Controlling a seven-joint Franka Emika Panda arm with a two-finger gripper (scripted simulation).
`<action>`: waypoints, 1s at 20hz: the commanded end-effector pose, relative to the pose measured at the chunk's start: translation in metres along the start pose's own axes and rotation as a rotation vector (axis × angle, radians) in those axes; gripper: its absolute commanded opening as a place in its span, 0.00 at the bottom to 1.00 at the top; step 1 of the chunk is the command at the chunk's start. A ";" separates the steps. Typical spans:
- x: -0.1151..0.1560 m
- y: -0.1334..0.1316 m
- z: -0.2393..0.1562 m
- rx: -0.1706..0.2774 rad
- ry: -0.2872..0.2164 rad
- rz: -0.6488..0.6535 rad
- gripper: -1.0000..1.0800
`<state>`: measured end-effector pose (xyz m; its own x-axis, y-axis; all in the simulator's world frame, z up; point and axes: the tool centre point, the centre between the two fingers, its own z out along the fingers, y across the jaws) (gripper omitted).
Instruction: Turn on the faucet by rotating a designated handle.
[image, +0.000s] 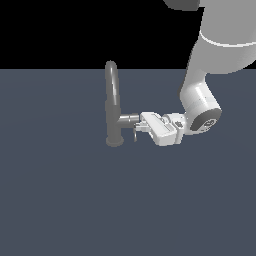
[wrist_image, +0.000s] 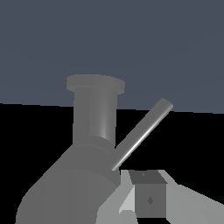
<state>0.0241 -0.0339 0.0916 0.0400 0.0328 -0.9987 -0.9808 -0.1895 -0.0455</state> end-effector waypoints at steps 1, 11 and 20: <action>0.012 -0.014 0.001 0.026 0.016 -0.001 0.00; 0.031 -0.031 0.002 0.038 0.020 0.019 0.00; 0.047 -0.044 0.002 0.048 0.023 0.034 0.00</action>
<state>0.0656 -0.0361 0.0538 0.0189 -0.0070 -0.9998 -0.9902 -0.1389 -0.0178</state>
